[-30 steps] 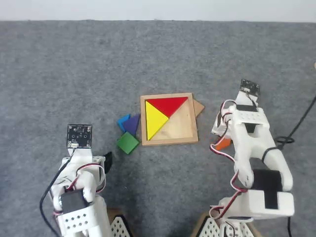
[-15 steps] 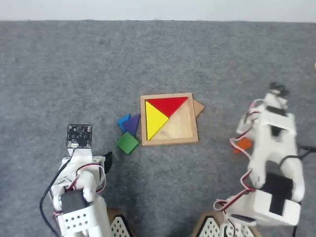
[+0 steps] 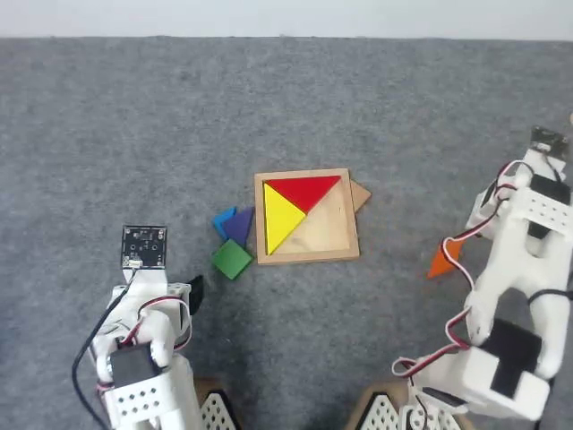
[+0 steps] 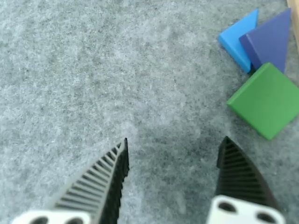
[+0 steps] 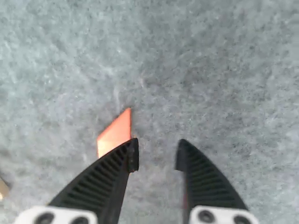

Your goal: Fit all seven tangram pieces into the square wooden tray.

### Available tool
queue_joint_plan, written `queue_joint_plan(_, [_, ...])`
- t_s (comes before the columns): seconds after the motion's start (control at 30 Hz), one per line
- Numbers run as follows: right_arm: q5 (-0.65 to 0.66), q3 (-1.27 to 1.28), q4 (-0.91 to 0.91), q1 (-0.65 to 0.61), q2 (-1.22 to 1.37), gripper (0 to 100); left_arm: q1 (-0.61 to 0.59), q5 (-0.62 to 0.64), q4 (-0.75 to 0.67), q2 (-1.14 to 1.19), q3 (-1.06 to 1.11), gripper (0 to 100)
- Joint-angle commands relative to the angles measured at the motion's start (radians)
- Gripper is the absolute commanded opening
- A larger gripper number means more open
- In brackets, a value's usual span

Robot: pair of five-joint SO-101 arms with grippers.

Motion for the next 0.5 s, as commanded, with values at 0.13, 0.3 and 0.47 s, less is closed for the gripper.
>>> queue_joint_plan(0.13, [-0.04,0.172,-0.01,-0.091,-0.214,12.5,0.0,0.005,0.003,-0.021,-0.012,30])
queue_joint_plan(0.3, [-0.058,0.384,-0.143,-0.219,-0.404,5.9,0.0,0.005,0.003,-0.021,-0.012,30])
queue_joint_plan(0.47, [0.132,0.562,-0.297,-0.398,-0.467,5.5,0.0,0.005,0.003,-0.021,-0.012,30])
